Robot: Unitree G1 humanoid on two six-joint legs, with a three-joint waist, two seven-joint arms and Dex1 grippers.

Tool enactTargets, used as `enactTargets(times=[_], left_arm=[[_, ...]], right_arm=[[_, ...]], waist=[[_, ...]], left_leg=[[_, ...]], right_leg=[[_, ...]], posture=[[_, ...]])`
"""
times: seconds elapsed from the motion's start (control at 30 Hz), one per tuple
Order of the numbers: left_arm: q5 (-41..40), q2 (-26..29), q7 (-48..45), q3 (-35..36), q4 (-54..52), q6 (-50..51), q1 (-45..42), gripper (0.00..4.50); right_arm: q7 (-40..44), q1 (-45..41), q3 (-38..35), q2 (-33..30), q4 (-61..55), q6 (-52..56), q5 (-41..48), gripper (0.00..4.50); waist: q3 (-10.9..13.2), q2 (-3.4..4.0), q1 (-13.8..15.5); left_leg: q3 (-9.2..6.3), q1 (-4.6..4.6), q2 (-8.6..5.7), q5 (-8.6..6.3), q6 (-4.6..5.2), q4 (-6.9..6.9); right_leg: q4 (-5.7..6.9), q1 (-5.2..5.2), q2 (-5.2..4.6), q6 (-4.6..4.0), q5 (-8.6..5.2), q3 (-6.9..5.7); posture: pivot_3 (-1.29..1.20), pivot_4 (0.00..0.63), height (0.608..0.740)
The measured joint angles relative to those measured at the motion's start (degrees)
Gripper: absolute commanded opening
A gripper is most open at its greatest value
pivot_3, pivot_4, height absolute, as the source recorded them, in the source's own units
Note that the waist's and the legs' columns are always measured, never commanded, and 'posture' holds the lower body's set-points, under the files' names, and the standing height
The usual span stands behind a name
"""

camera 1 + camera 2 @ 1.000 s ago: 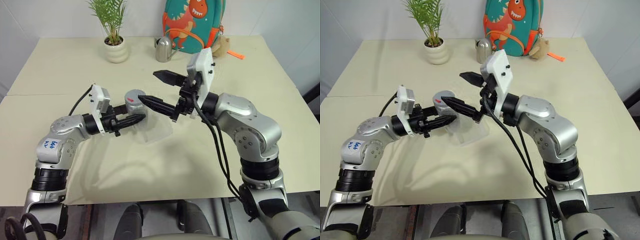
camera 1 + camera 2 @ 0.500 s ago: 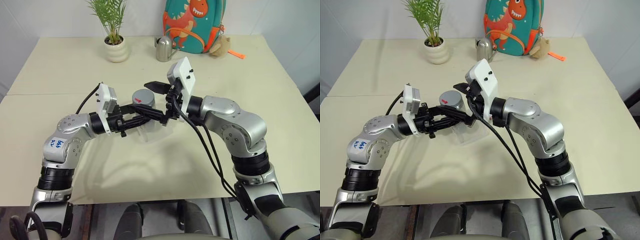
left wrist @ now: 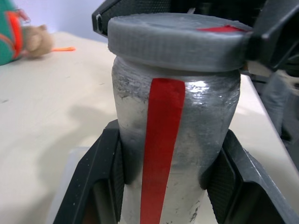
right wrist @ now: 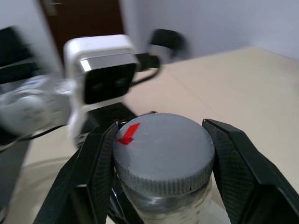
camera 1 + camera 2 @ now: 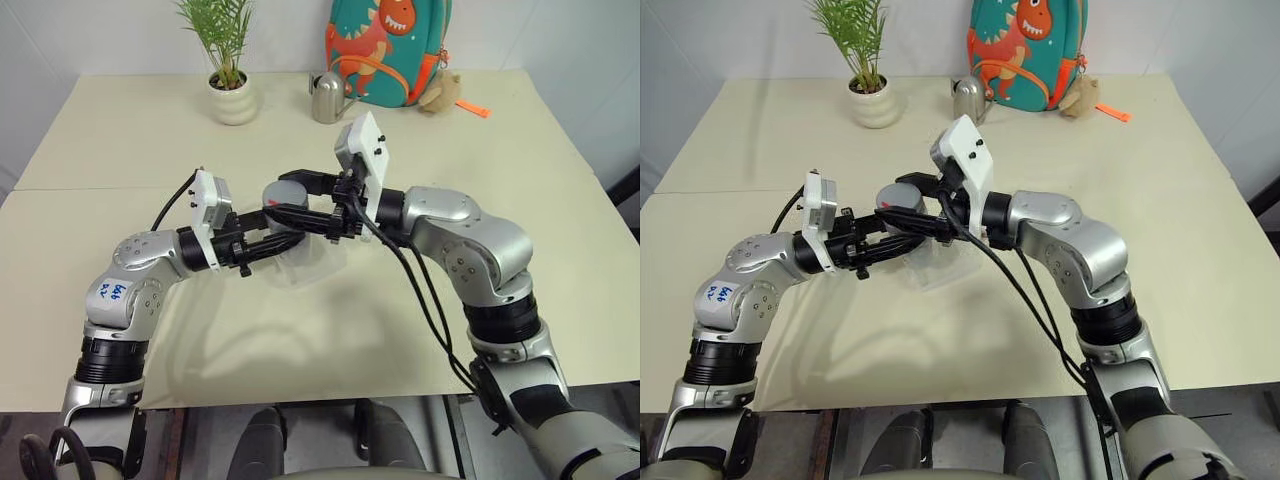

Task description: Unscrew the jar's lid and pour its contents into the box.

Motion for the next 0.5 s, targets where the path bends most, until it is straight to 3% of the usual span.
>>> enactTargets(times=[0.23,0.5], left_arm=[[-3.77,0.59,-10.42,-0.8,0.35,0.01,-5.96,1.88],[-4.73,0.59,-13.89,-1.01,0.16,-0.09,-4.78,1.88]], right_arm=[[20.63,-11.23,-0.47,-4.64,9.11,0.66,4.5,2.55],[25.65,-12.6,0.91,-3.98,10.98,2.27,4.6,2.55]], waist=[[0.0,0.0,-0.42],[0.0,0.0,-1.21]], left_leg=[[0.08,0.05,0.06,-0.01,0.03,0.01],[0.12,0.01,0.13,0.04,-0.07,0.05]], right_leg=[[-0.03,0.01,0.07,0.03,0.02,0.09],[-0.02,-0.03,0.12,0.03,0.02,0.12]], posture=[[0.0,0.15,0.74],[0.0,0.15,0.74]])
